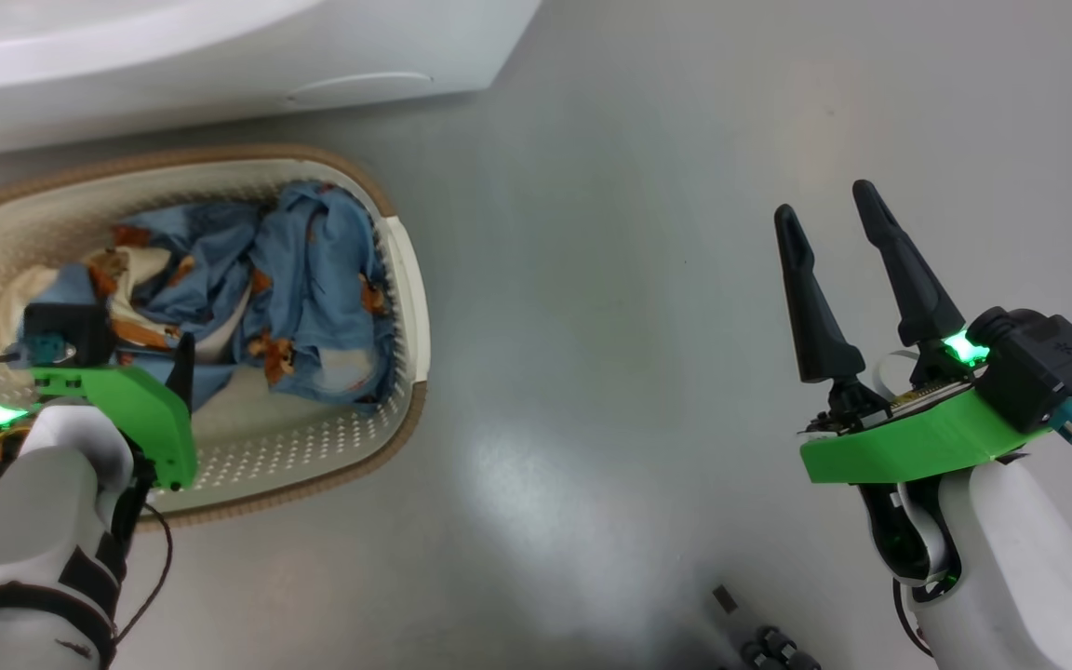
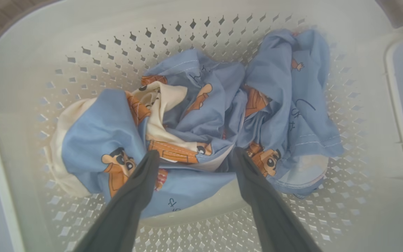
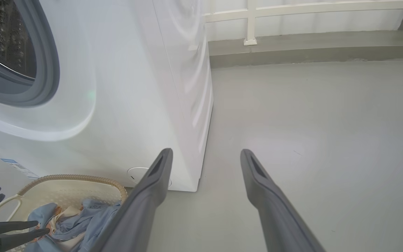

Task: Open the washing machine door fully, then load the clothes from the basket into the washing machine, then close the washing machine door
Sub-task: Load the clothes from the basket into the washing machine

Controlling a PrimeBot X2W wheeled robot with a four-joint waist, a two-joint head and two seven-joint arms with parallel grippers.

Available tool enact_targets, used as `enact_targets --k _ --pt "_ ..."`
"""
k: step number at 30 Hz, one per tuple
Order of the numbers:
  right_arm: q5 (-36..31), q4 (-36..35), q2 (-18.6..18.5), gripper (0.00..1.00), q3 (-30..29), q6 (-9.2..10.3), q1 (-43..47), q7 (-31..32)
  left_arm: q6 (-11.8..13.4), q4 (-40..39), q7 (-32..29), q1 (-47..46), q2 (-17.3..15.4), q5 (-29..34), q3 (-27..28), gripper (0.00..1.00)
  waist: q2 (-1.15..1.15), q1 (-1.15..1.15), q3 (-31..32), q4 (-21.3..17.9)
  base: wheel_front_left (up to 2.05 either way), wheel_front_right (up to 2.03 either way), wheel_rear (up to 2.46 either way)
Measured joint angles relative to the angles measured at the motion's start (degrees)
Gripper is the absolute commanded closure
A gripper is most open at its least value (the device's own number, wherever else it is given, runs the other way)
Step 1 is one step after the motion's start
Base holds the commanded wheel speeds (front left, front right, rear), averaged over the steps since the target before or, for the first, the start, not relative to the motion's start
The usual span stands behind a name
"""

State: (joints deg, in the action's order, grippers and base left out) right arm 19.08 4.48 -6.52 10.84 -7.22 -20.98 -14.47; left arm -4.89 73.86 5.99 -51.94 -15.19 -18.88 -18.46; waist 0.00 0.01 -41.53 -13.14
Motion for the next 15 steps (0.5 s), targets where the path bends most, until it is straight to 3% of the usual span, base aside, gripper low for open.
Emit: enact_targets --k 15 --pt "0.0 -0.7 1.0 0.0 1.7 0.0 -2.0 0.0 1.5 0.4 -3.8 -3.5 -3.5 0.0 -0.5 0.0 0.0 0.0 -4.7 -2.6 0.0 0.0 0.0"
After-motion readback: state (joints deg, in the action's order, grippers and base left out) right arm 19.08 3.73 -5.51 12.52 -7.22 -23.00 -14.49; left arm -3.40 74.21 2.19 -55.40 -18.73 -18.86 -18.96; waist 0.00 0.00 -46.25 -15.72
